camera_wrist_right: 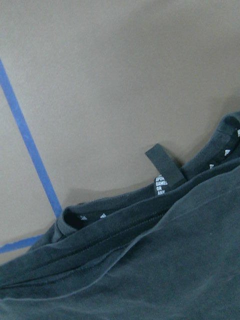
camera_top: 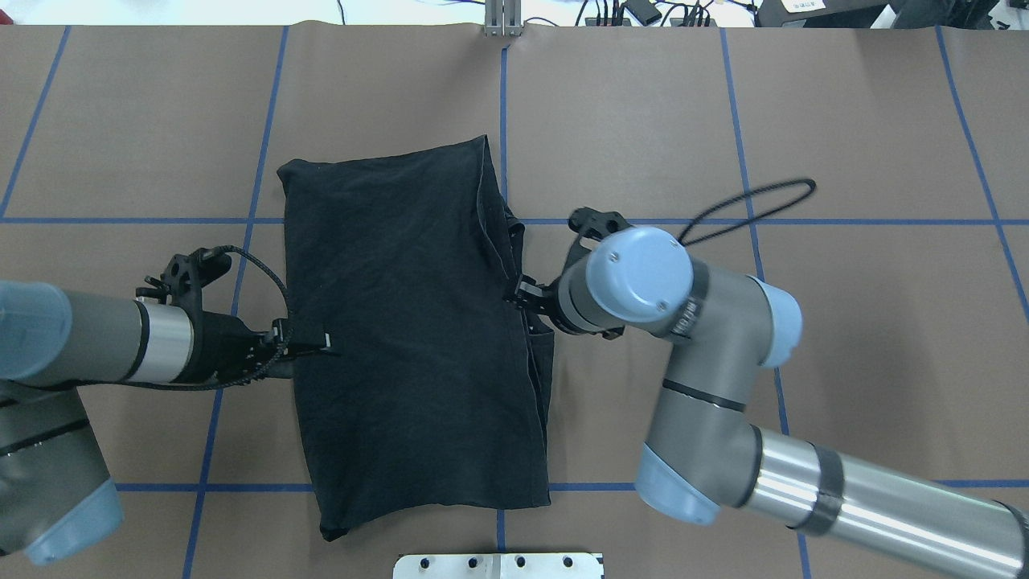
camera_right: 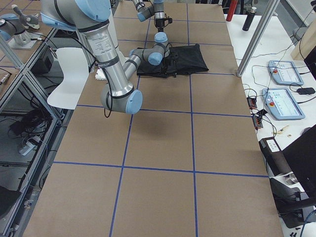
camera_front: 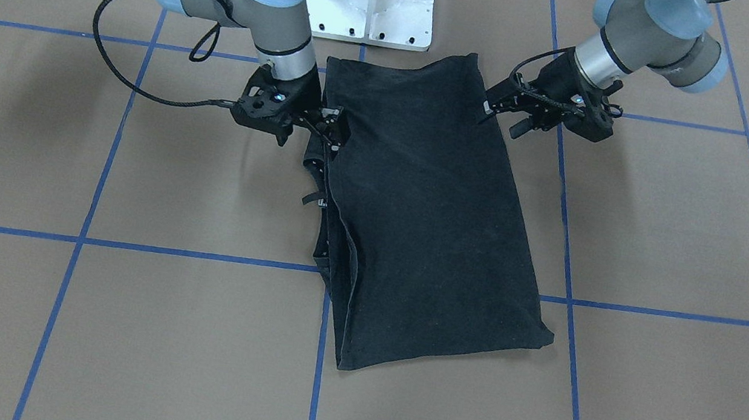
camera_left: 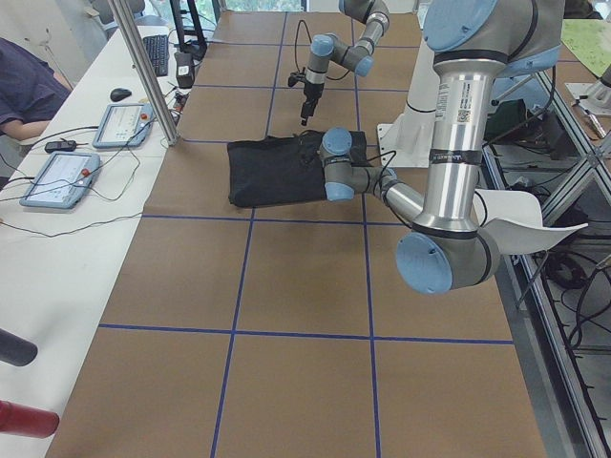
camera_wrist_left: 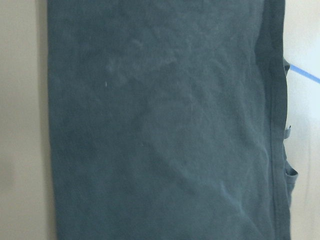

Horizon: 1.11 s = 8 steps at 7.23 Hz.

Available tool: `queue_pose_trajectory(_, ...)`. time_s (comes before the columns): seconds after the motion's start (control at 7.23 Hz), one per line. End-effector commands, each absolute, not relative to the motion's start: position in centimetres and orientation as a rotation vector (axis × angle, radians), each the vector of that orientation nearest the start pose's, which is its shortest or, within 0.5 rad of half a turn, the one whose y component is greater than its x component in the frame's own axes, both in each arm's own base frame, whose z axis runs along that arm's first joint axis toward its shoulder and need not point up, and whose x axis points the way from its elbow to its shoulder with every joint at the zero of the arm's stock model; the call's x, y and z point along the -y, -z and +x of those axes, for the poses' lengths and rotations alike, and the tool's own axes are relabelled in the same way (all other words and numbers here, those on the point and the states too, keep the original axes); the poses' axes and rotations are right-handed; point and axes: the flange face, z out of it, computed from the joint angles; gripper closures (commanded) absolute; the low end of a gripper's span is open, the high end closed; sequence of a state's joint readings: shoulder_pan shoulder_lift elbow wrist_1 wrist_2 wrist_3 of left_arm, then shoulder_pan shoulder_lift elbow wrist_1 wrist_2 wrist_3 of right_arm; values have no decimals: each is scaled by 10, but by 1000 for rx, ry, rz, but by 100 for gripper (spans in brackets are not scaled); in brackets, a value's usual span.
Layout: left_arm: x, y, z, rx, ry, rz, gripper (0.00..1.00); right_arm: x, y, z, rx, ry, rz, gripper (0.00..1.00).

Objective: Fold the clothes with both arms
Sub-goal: 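Move the left gripper to the near corner while the right gripper holds the collar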

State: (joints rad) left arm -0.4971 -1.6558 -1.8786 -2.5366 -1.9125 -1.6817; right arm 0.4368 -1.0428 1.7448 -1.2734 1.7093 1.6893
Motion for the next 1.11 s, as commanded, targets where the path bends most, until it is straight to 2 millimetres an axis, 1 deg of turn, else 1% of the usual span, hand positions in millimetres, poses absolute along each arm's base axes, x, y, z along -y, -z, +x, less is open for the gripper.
queue_pose_trajectory(0.0, 283, -353, 427, -1382, 416, -125, 0, 348, -250, -532, 1080, -622, -13, 1)
queue_pose_trajectory(0.14, 264, -355, 434, -1379, 506, -177, 0, 335, -243, -537, 1095, -650, 10, 1)
queue_pose_trajectory(0.28, 250, -359, 438, -1365, 593, -246, 0, 332, -238, -532, 1108, -651, 7, 1)
queue_pose_trajectory(0.41, 230, -365, 447, -1343, 638, -304, 1, 331, -238, -532, 1108, -653, 6, 1)
queue_pose_trajectory(0.55, 211, -372, 452, -1314, 641, -351, 1, 331, -237, -532, 1110, -653, 7, 1)
queue_pose_trajectory(0.69, 196, -383, 454, -1284, 621, -366, 1, 331, -237, -532, 1110, -656, 11, 1)
queue_pose_trajectory(0.83, 186, -387, 456, -1268, 616, -384, 1, 331, -238, -533, 1109, -656, 12, 1)
queue_pose_trajectory(0.97, 171, -390, 464, -1257, 629, -402, 1, 329, -239, -534, 1107, -657, 19, 1)
